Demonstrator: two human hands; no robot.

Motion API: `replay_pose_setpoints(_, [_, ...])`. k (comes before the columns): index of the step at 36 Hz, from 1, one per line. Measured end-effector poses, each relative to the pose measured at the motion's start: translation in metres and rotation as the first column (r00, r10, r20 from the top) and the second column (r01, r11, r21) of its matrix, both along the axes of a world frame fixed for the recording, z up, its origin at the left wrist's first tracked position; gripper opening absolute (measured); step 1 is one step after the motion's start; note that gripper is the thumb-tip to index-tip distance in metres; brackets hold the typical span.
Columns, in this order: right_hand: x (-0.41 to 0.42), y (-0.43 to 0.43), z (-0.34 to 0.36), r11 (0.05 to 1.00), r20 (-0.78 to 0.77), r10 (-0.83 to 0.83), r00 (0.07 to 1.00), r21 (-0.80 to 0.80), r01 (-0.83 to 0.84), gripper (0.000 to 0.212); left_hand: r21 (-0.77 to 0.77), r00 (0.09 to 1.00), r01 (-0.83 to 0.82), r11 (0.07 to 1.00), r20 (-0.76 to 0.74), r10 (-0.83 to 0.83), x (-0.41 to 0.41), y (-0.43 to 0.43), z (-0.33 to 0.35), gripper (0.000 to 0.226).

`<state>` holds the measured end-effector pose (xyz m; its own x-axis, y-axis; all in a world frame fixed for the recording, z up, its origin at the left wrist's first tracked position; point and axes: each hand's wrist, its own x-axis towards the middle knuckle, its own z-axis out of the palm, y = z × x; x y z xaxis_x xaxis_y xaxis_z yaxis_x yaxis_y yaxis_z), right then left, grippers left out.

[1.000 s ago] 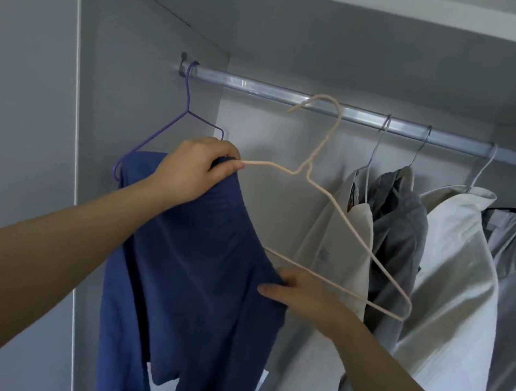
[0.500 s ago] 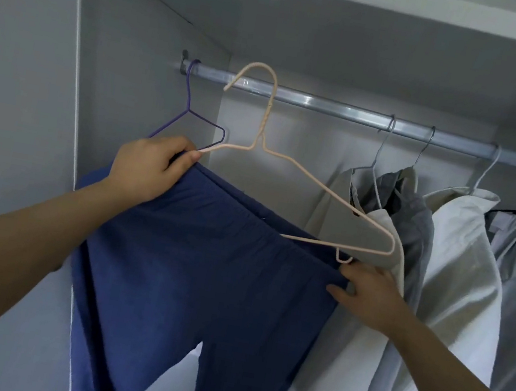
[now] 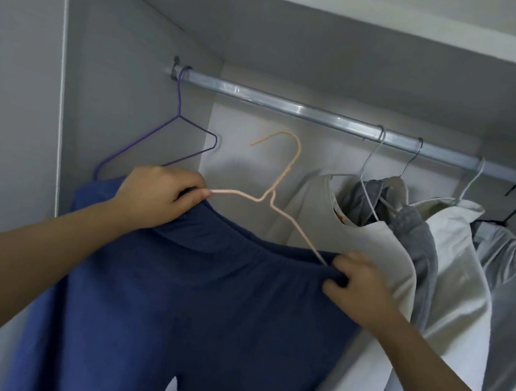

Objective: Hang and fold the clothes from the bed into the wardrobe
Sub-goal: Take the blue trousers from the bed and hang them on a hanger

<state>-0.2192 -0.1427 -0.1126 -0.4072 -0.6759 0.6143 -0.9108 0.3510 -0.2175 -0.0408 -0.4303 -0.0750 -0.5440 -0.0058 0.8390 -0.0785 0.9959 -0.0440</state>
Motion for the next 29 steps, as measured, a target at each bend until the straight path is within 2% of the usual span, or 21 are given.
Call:
replay_pose_setpoints(3, [0.006,-0.006,0.007,0.980,0.220,0.058,0.974,-0.197,-0.013,0.033,0.146,1.000,-0.007,0.989,-0.005,0.008,-0.006,0.007,0.004,0.060])
replay_pose_setpoints(4, [0.010,-0.006,0.010,0.963,0.263,0.097,0.960,-0.268,-0.024,0.027,0.188,1.000,-0.006,0.982,0.002,0.006,-0.007,0.008,0.004,0.058])
replay_pose_setpoints(6, [0.010,-0.004,0.012,0.930,0.343,0.141,0.929,-0.368,-0.005,0.029,0.244,1.000,0.011,0.970,0.025,-0.017,-0.007,0.009,0.005,0.049])
replay_pose_setpoints(8, [0.010,0.000,0.016,0.946,0.436,0.076,0.897,-0.314,0.073,0.028,0.264,0.998,0.037,0.964,0.040,-0.050,-0.008,0.009,0.004,0.050])
replay_pose_setpoints(10, [0.010,0.002,0.018,0.979,0.468,-0.050,0.882,-0.152,0.135,0.013,0.270,0.996,0.065,0.961,0.045,-0.080,-0.010,0.010,0.003,0.060])
replay_pose_setpoints(13, [0.013,0.000,0.016,0.989,0.390,-0.142,0.910,0.025,0.144,0.039,0.258,0.993,0.093,0.962,0.045,-0.108,-0.014,0.013,0.003,0.066])
replay_pose_setpoints(18, [0.014,0.004,0.019,0.987,0.478,-0.100,0.873,-0.065,0.148,0.043,0.299,0.986,0.080,0.951,0.116,-0.119,-0.016,0.004,-0.002,0.057])
replay_pose_setpoints(22, [0.012,0.004,0.020,0.974,0.594,-0.089,0.799,-0.116,0.195,0.046,0.395,0.973,0.032,0.918,0.197,-0.119,-0.022,-0.004,-0.010,0.025])
replay_pose_setpoints(24, [0.013,0.003,0.022,0.974,0.653,-0.062,0.755,-0.125,0.188,0.045,0.419,0.970,0.028,0.907,0.208,-0.126,-0.026,-0.002,-0.010,0.017])
replay_pose_setpoints(26, [0.014,0.003,0.025,0.976,0.704,-0.046,0.709,-0.118,0.180,0.043,0.417,0.966,0.027,0.909,0.222,-0.130,-0.030,0.000,-0.011,0.026])
replay_pose_setpoints(28, [0.015,0.004,0.030,0.976,0.755,-0.050,0.654,-0.101,0.191,0.042,0.352,0.970,-0.014,0.936,0.230,-0.072,-0.036,0.000,-0.011,0.041])
replay_pose_setpoints(29, [0.016,0.005,0.033,0.976,0.779,-0.058,0.624,-0.087,0.200,0.041,0.352,0.971,-0.044,0.935,0.236,-0.043,-0.037,0.001,-0.011,0.038])
